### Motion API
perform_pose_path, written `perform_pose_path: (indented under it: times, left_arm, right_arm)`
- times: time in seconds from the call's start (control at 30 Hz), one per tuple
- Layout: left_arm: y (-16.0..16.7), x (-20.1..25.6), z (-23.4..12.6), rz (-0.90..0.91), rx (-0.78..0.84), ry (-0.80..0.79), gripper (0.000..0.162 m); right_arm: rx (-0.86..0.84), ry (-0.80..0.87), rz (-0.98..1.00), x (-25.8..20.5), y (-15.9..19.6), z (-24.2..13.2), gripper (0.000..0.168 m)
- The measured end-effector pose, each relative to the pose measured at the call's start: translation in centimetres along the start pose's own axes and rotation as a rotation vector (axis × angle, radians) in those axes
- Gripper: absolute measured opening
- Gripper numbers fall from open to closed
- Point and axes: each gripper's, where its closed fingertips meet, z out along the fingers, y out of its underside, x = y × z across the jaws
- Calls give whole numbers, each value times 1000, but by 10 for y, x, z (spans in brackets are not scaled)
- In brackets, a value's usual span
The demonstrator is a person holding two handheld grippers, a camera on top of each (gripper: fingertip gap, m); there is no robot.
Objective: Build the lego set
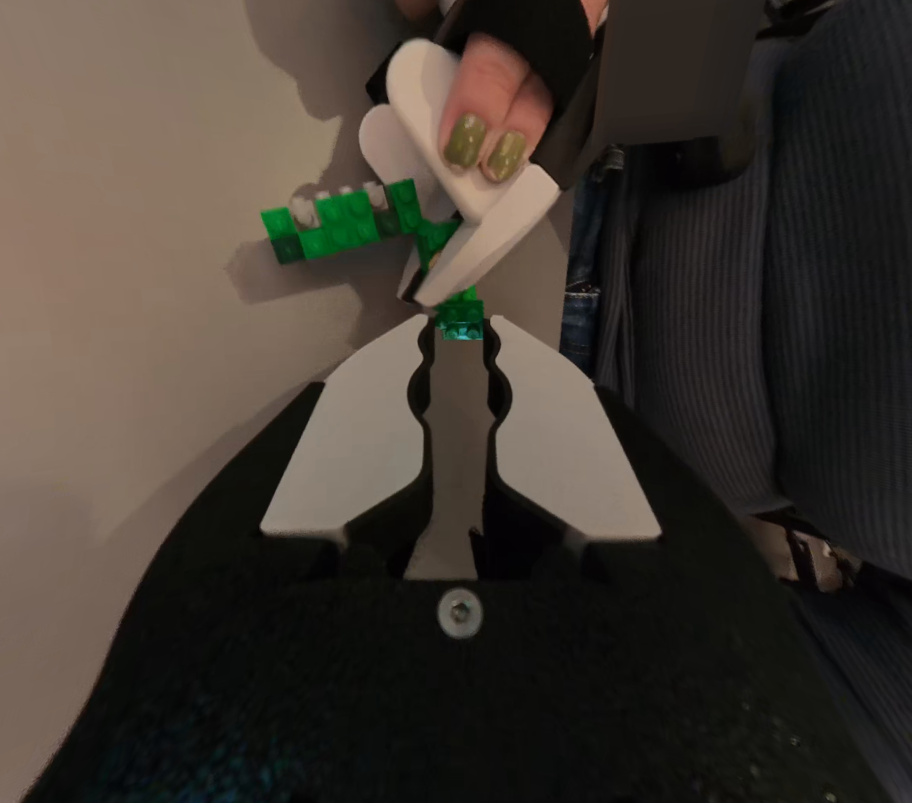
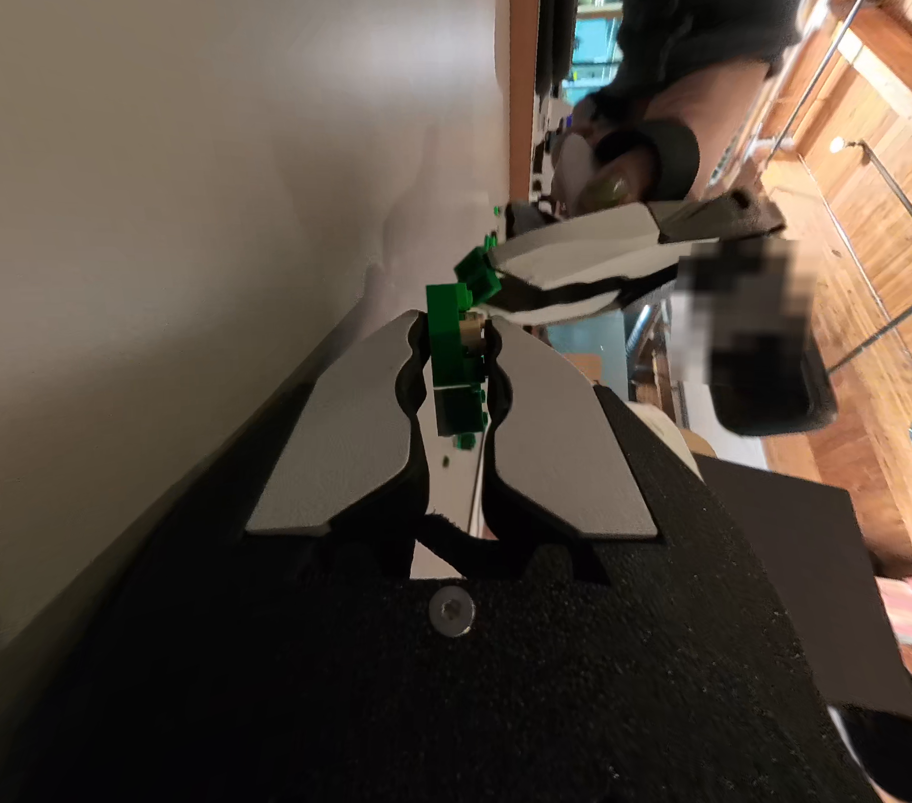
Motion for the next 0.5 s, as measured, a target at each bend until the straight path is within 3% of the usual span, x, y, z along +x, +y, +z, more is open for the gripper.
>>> perform_pose_path:
  times: [0.23,0.5]
  left_arm:
    - [-7,-14,-13,24,116,-184,18]
    - [-9,-21,-14,114,138,-317,18]
  right_arm:
    - [-171,-91,38,-8,32,6,20]
    - [-169,-143,127,-11,35,4,22]
